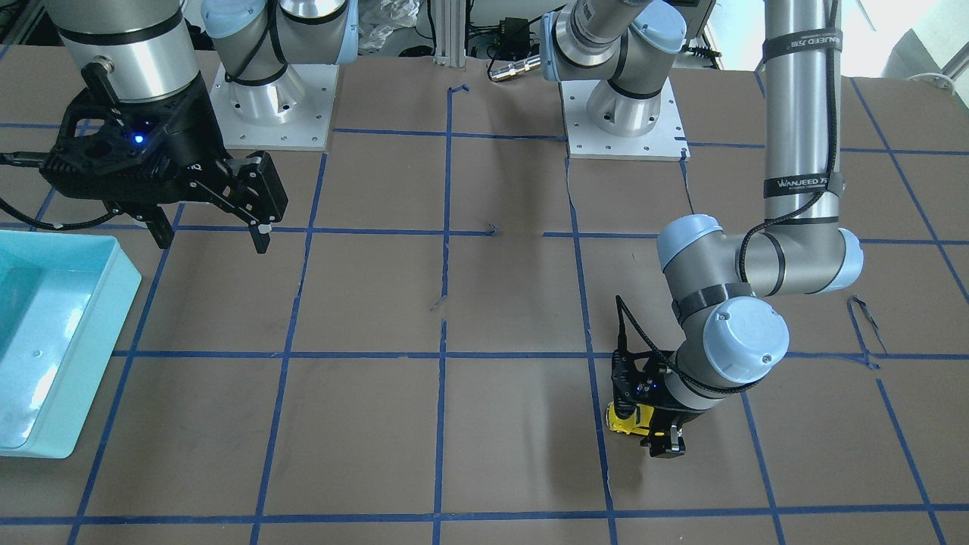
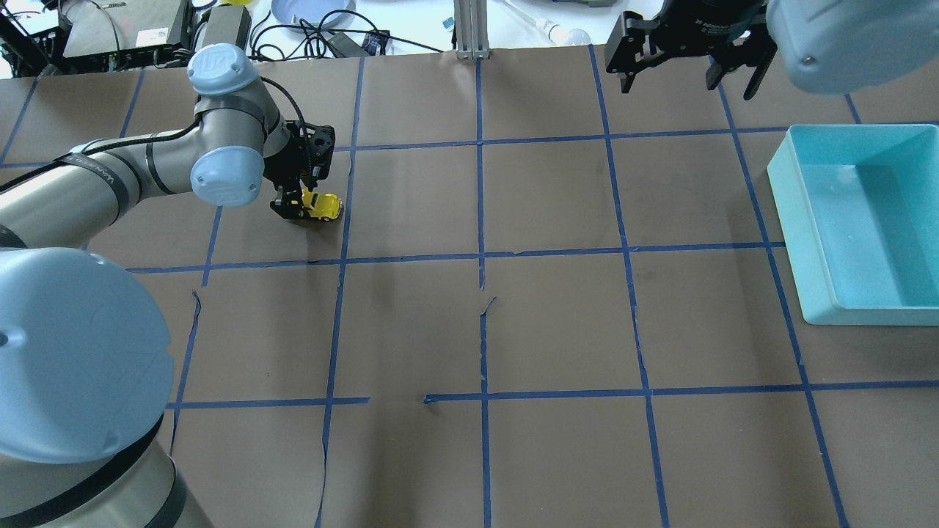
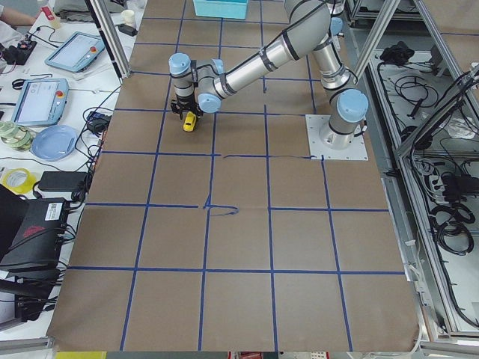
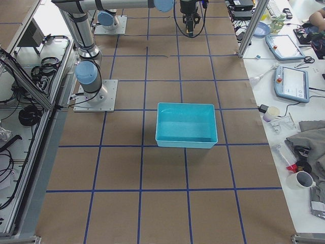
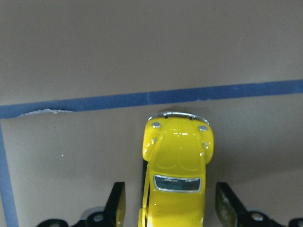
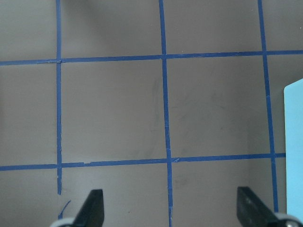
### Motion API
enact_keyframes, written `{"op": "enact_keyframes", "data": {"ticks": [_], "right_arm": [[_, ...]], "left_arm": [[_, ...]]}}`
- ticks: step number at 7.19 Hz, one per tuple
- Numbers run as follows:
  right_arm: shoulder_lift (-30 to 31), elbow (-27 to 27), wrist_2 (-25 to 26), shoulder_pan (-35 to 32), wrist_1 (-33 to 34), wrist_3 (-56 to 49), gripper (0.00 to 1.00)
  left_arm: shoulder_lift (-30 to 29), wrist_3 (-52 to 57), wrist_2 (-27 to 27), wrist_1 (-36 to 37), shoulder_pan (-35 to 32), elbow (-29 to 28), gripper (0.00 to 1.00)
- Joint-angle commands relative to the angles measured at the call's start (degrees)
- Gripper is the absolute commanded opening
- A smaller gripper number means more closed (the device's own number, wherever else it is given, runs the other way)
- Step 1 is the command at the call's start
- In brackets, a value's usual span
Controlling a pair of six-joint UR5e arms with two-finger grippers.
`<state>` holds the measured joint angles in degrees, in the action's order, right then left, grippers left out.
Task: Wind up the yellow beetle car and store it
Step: 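Close the left gripper on the yellow car and press it down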
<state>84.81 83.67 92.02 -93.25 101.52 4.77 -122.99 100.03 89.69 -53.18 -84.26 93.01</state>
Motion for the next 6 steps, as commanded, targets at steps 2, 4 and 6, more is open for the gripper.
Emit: {"op": "enact_keyframes", "data": {"ticks": [2,4,6], "right_arm": [[0.0,0.0,0.0,0.0,0.0,0.1,1.0],[0.0,0.0,0.0,0.0,0.0,0.1,1.0],[0.0,0.0,0.0,0.0,0.0,0.1,1.0]], "left_arm": [[0.1,0.1,0.0,-0.1,0.1,-0.1,0.38],[0.1,0.1,0.0,-0.3,0.1,-0.1,0.17],[0.3,0.4,0.0,-0.3,0.2,0.1,0.16]]}}
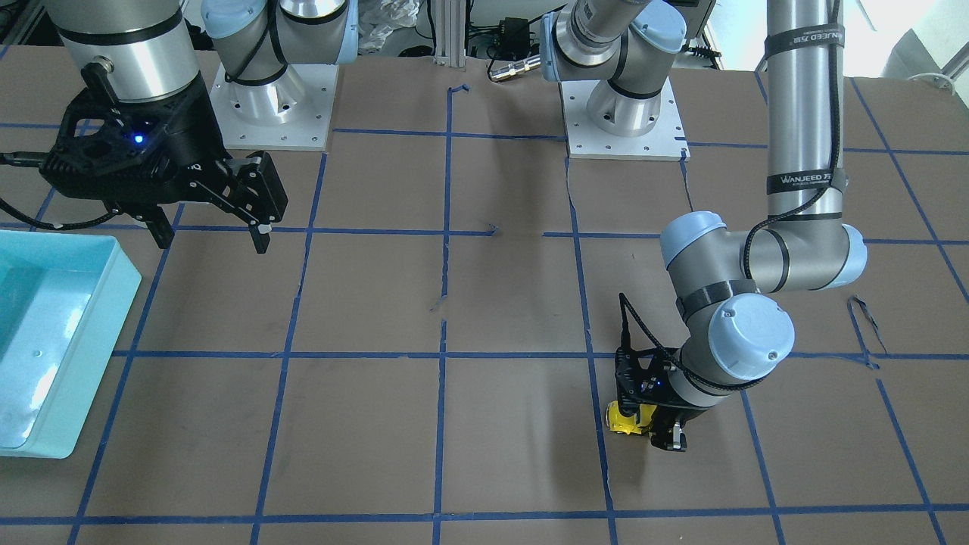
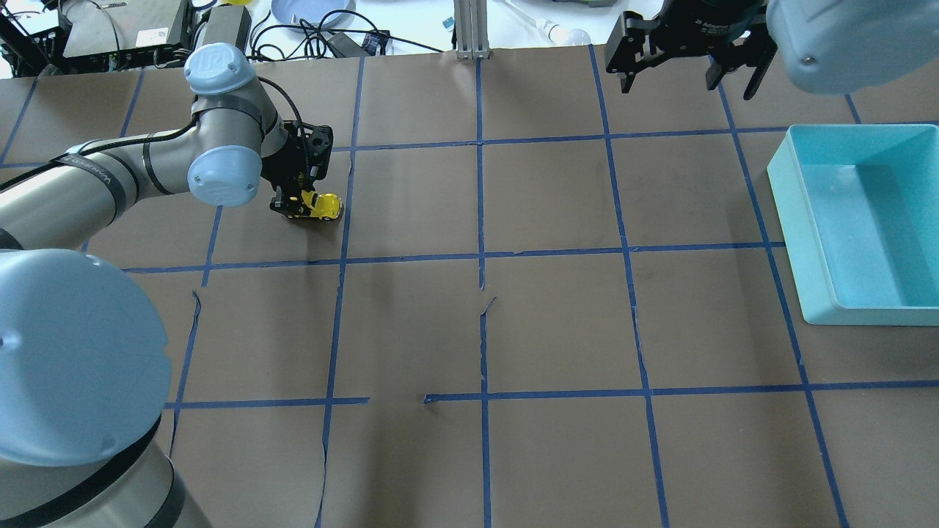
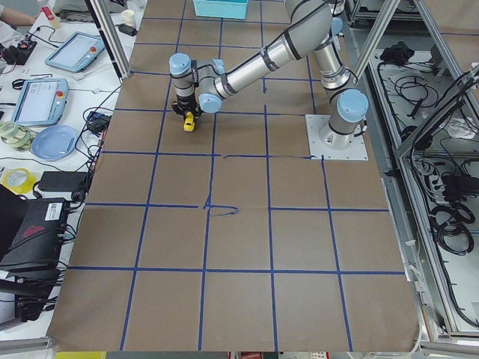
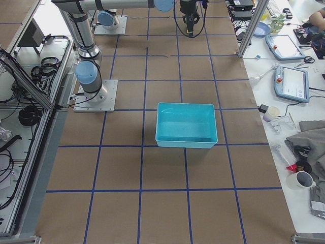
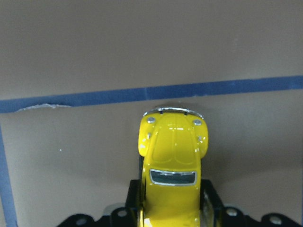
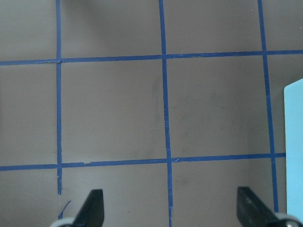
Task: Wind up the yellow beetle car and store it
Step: 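Close the left gripper on the yellow car and press it down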
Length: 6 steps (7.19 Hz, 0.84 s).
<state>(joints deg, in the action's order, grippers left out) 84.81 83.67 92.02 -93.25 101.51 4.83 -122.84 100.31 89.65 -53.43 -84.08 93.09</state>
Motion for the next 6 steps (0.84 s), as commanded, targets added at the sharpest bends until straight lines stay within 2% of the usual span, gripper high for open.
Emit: {"op": "enact_keyframes", "data": {"ticks": [1,4,5,6], "right_arm": [[0.0,0.0,0.0,0.0,0.0,0.0,1.0],[0.0,0.0,0.0,0.0,0.0,0.0,1.0],[0.0,0.0,0.0,0.0,0.0,0.0,1.0],[0.0,0.0,0.0,0.0,0.0,0.0,1.0]], "left_arm": [[0.2,0.2,0.0,0.0,0.2,0.2,0.16],[0.6,0.8,-0.7,0.6,3.9,1.6,0.16],[0.6,3.5,-3.6,0.7,5.5,2.3,0.16],[0.7,4.0,-3.8,0.8,6.0,2.3,0.15]]}}
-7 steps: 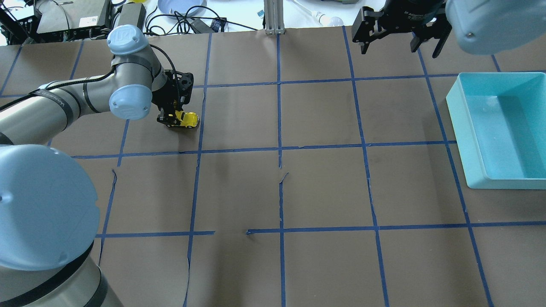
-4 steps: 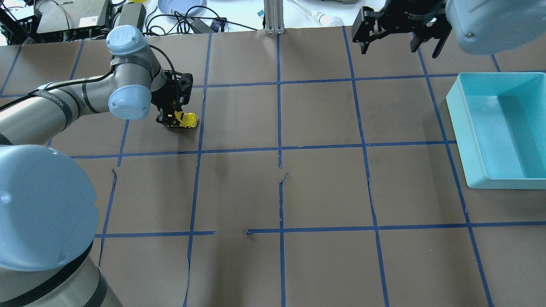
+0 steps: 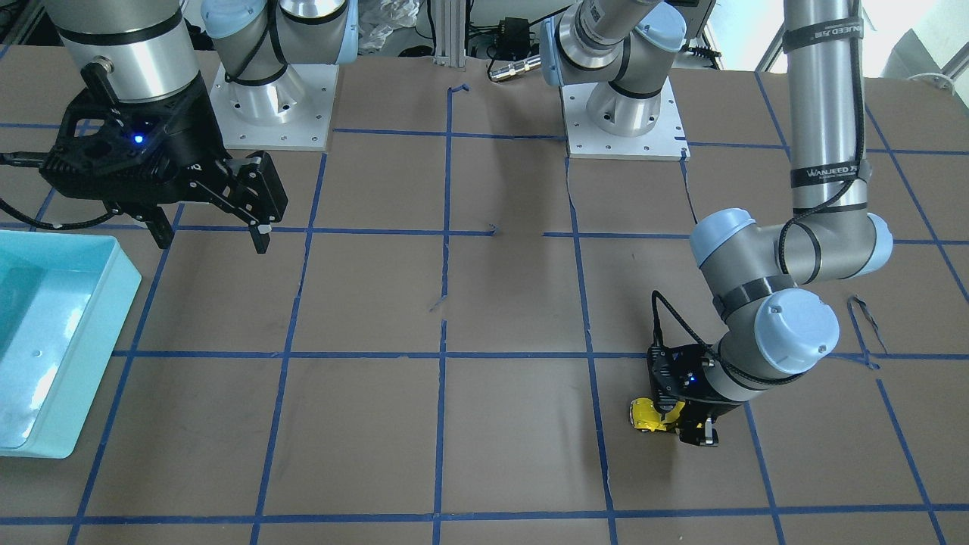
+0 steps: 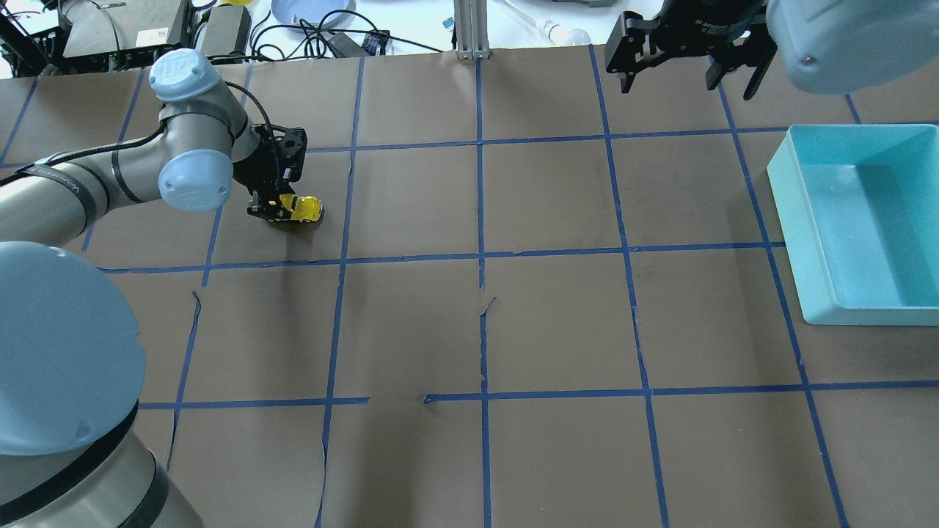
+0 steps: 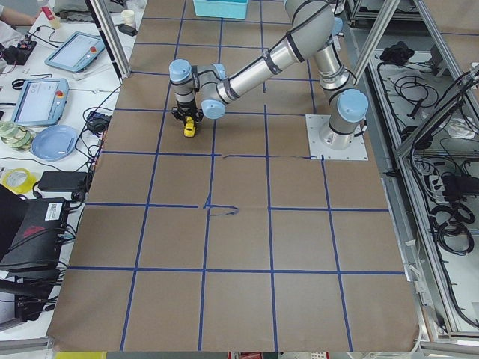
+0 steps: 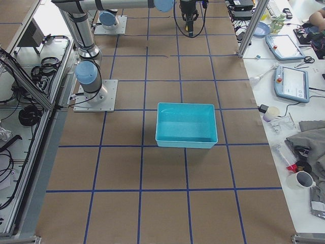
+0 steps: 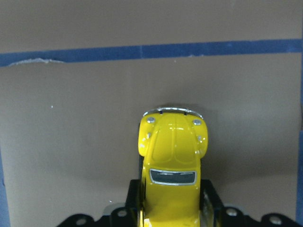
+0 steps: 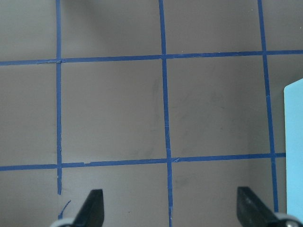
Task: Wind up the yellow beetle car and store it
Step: 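Drag the car backward with the left gripper, then release it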
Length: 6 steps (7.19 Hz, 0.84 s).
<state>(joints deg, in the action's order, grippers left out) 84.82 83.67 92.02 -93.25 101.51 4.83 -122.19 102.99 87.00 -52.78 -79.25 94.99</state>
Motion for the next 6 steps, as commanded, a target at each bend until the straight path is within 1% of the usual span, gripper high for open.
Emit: {"op": "enact_keyframes", "data": {"ticks": [1,3,6], "right_arm": [[0.0,0.0,0.0,0.0,0.0,0.0,1.0],[0.0,0.0,0.0,0.0,0.0,0.0,1.0],[0.0,0.0,0.0,0.0,0.0,0.0,1.0]], "left_arm": [[0.2,2.2,-1.1,0.1,2.2,0.4,0.15],[0.4,5.5,-1.3,0.1,4.8,0.5,0.16],[0.5,6.7,-1.3,0.0,7.6,0.5,0.16]]}}
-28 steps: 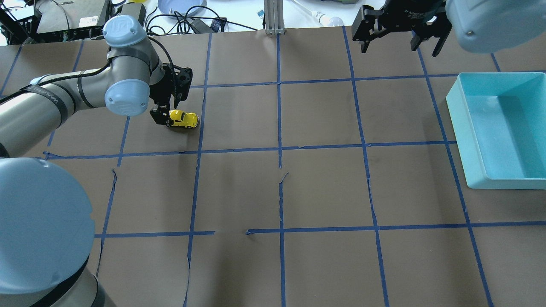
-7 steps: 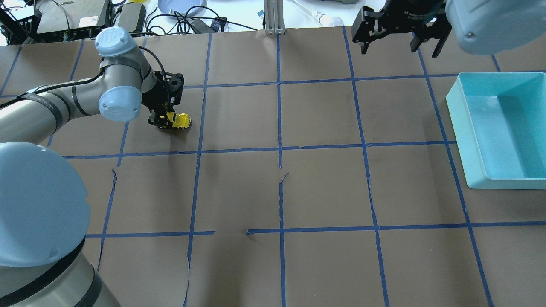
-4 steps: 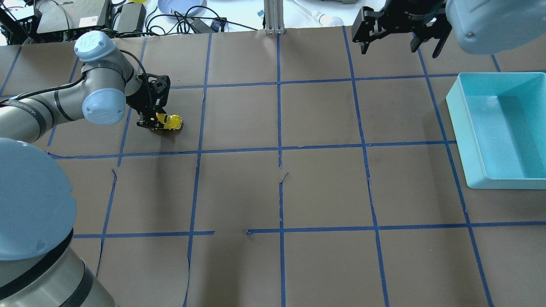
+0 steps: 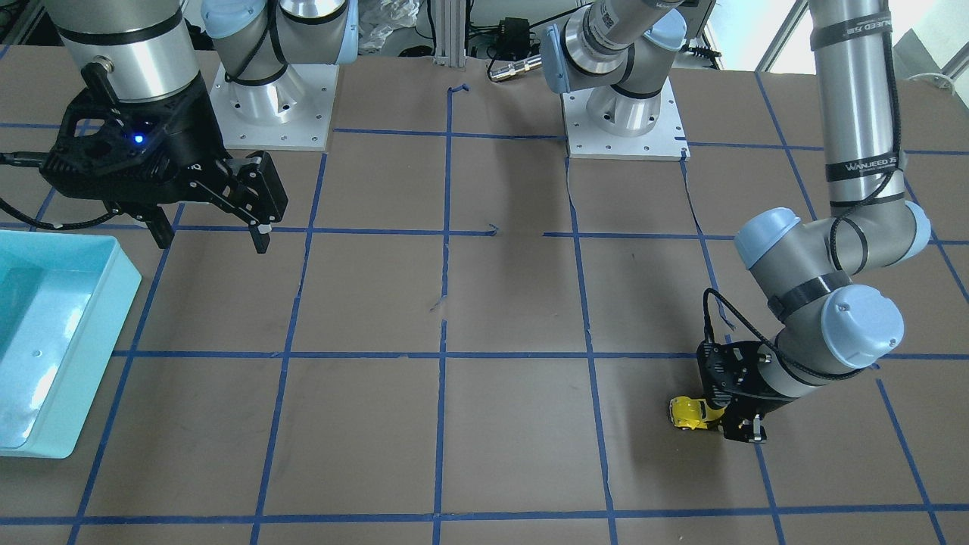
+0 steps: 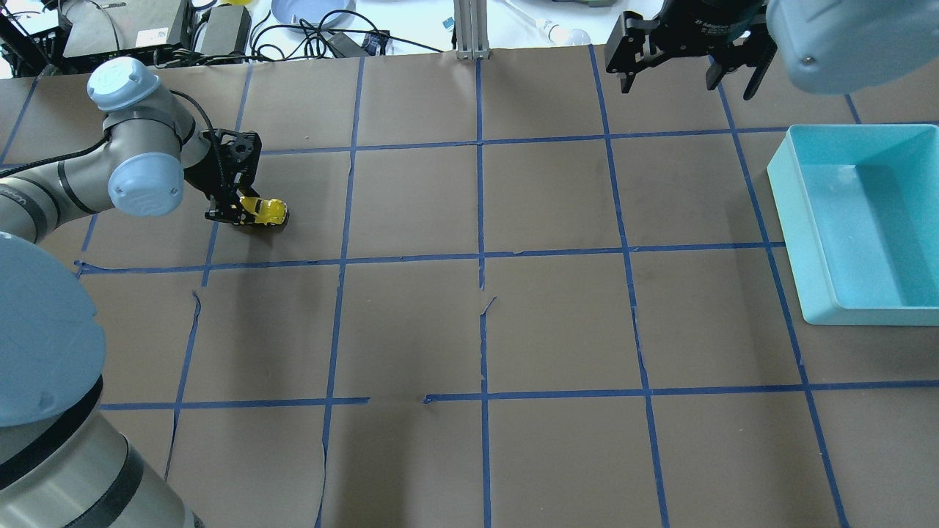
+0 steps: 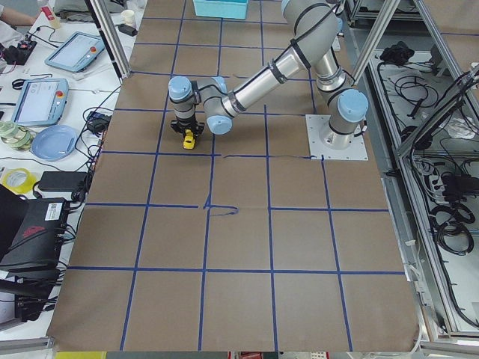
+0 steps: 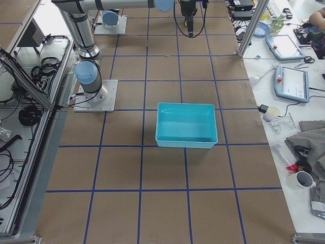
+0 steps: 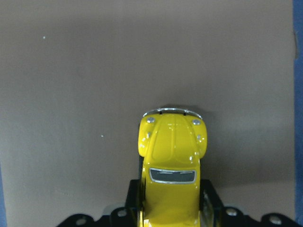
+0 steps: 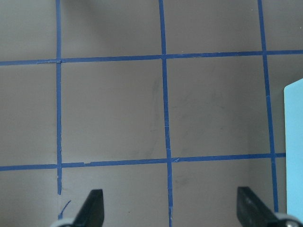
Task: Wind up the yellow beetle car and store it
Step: 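Drag the car backward with the left gripper, then release it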
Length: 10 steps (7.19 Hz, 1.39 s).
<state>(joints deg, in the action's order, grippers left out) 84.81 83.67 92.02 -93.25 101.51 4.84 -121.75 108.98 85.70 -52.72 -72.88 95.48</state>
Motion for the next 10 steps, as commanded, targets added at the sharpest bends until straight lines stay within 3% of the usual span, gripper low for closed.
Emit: {"op": "enact_keyframes", "data": {"ticks": [1,4,5,10], "right_arm": [[0.0,0.0,0.0,0.0,0.0,0.0,1.0],[0.0,0.0,0.0,0.0,0.0,0.0,1.0],[0.0,0.0,0.0,0.0,0.0,0.0,1.0],[0.0,0.0,0.0,0.0,0.0,0.0,1.0]], "left_arm": [[0.0,0.7,-0.1,0.0,2.0,0.1,0.16],[0.3,0.7,0.3,-0.1,3.2,0.1,0.2],[0.2,0.7,0.2,-0.1,3.3,0.1,0.76],[1.3,0.0,0.2,-0.9,3.0,-0.1,0.77]]}}
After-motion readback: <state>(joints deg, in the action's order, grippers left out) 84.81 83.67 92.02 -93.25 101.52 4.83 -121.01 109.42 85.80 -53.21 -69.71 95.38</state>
